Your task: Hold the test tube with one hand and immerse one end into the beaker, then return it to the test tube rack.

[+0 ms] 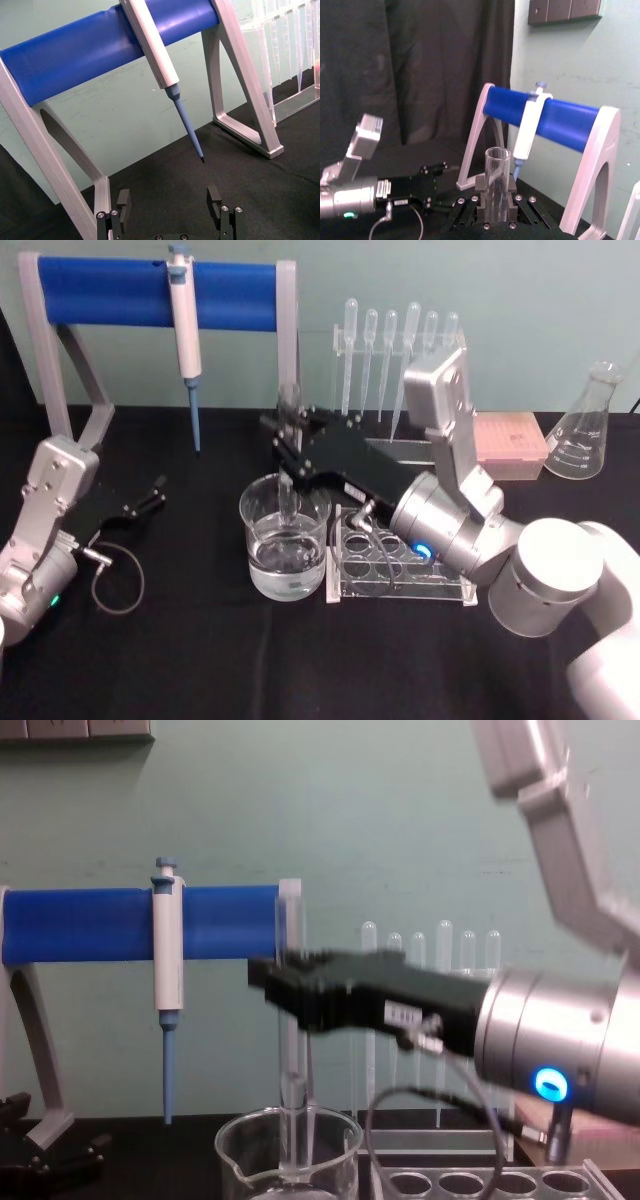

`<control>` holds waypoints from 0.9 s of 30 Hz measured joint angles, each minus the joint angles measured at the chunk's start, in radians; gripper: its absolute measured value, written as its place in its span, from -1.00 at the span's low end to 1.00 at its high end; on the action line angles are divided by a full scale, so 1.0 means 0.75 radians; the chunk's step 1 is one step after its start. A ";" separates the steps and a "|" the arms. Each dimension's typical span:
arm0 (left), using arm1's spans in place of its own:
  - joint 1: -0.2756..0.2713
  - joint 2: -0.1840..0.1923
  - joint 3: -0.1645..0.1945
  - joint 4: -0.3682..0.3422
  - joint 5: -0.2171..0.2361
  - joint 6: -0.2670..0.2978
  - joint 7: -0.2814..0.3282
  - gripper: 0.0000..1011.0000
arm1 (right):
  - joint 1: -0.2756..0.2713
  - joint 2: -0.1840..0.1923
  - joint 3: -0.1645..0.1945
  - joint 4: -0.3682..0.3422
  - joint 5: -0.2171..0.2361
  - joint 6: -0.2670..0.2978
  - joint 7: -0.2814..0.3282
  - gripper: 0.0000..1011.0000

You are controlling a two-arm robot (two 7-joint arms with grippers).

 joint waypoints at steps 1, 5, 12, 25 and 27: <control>0.000 0.000 0.000 0.000 0.000 0.000 0.000 0.98 | 0.000 -0.008 -0.006 0.041 -0.009 -0.033 0.011 -0.55; 0.000 0.000 0.000 0.000 0.000 0.000 0.000 0.98 | -0.005 -0.020 -0.019 0.109 -0.028 -0.081 0.028 -0.55; 0.000 0.000 0.000 0.000 0.000 0.000 0.000 0.98 | -0.015 -0.036 -0.029 0.166 -0.062 -0.104 0.037 -0.55; 0.000 0.000 0.000 0.000 0.000 0.000 0.000 0.98 | -0.024 -0.044 -0.019 0.174 -0.064 -0.103 0.041 -0.55; 0.000 0.000 0.000 0.000 0.000 0.000 0.000 0.98 | -0.024 -0.044 -0.019 0.173 -0.064 -0.103 0.041 -0.55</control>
